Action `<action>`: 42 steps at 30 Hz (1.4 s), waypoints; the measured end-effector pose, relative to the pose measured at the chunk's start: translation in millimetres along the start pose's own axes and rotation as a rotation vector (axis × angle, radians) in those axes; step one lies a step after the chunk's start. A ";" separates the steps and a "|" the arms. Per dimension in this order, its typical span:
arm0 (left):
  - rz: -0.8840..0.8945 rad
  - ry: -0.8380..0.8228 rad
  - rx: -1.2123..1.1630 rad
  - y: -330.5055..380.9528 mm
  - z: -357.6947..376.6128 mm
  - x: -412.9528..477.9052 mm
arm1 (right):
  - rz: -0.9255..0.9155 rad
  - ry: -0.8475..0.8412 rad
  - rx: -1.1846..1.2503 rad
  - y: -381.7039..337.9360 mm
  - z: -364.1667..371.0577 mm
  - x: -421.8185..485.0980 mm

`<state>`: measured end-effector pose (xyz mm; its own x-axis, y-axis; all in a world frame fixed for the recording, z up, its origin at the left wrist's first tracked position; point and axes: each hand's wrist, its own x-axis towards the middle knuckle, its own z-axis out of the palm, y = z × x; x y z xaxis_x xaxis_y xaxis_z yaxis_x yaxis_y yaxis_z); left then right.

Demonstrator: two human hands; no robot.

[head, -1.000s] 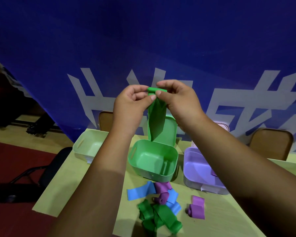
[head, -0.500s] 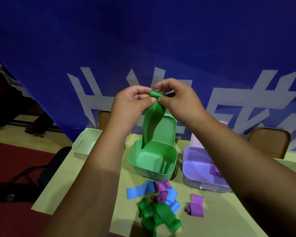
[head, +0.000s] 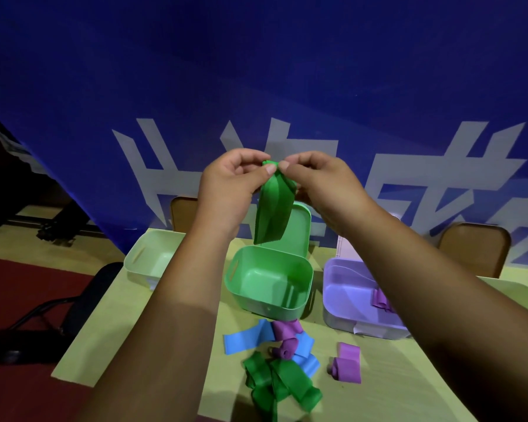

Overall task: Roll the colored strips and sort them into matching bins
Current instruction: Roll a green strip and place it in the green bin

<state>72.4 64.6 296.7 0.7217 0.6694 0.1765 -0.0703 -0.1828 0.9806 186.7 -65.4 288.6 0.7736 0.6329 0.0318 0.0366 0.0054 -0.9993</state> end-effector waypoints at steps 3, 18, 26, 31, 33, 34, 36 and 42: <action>0.002 -0.009 -0.040 -1.0 -2.2 1.5 | -0.003 -0.018 0.057 1.6 -0.3 0.2; -0.054 -0.007 -0.085 -10.3 -1.6 4.0 | -0.103 0.064 -0.071 5.3 8.2 7.1; 0.024 0.010 -0.084 -9.4 -3.5 9.5 | 0.005 0.054 0.069 1.2 11.9 6.0; -0.011 -0.012 -0.108 -10.3 -3.3 8.8 | -0.010 0.078 0.043 1.1 13.3 5.5; -0.047 -0.024 -0.127 -10.5 -4.4 7.8 | -0.022 0.069 0.032 -0.1 13.2 4.0; -0.062 -0.028 -0.129 -10.7 -4.7 7.1 | -0.031 0.066 0.025 -0.9 12.7 3.0; -0.086 -0.033 -0.137 -10.8 -4.3 5.9 | -0.046 0.063 0.016 -2.3 12.8 0.8; -0.076 -0.001 -0.101 -8.4 -2.7 3.4 | -0.053 0.072 -0.009 -2.7 14.4 -3.2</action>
<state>73.6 70.3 289.2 0.7283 0.6777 0.1018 -0.0846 -0.0585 0.9947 175.1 -56.3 291.0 0.8138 0.5747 0.0864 0.0844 0.0302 -0.9960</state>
